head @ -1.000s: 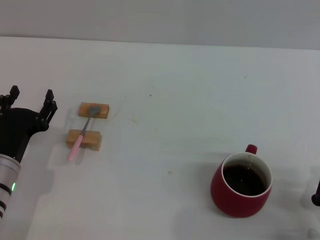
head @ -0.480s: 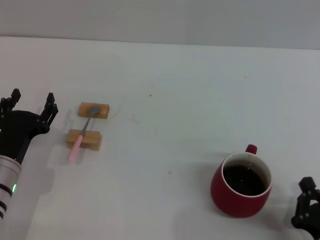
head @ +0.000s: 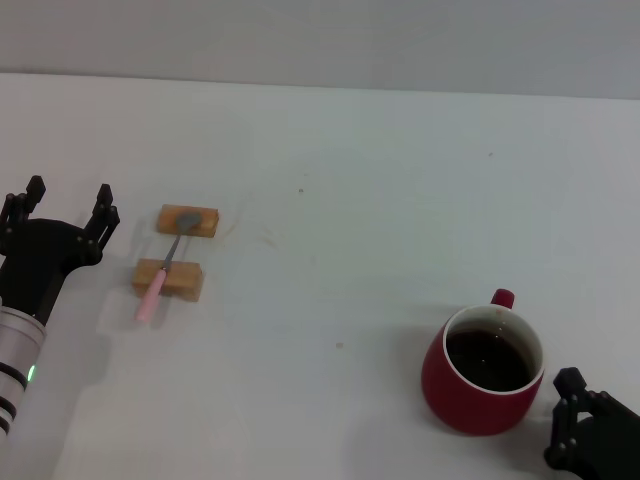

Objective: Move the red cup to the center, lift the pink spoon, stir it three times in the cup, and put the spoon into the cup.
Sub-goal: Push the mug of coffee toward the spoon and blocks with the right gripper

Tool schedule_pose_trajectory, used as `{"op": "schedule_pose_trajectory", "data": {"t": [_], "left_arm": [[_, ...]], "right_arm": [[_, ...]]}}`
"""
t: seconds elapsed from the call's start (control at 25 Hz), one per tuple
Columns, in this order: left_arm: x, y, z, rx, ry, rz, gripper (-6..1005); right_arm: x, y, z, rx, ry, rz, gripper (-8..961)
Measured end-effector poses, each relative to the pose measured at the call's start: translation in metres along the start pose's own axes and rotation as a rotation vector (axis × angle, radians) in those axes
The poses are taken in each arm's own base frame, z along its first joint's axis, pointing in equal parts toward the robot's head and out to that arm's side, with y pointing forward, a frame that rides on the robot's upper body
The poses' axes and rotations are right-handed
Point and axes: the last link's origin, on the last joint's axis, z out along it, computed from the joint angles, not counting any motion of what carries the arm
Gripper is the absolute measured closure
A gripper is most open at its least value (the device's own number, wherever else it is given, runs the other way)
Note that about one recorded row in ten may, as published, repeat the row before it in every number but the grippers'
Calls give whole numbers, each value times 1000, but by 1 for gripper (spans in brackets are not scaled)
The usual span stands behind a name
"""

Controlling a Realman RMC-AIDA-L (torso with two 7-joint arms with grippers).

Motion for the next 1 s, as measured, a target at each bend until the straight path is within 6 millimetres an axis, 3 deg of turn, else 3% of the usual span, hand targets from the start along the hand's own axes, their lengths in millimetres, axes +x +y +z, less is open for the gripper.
{"op": "schedule_pose_trajectory", "data": {"t": [1.0], "left_arm": [[2, 0, 1, 2, 9, -7, 200]], "right_arm": [[-5, 14, 30, -114, 9, -5, 954]]}}
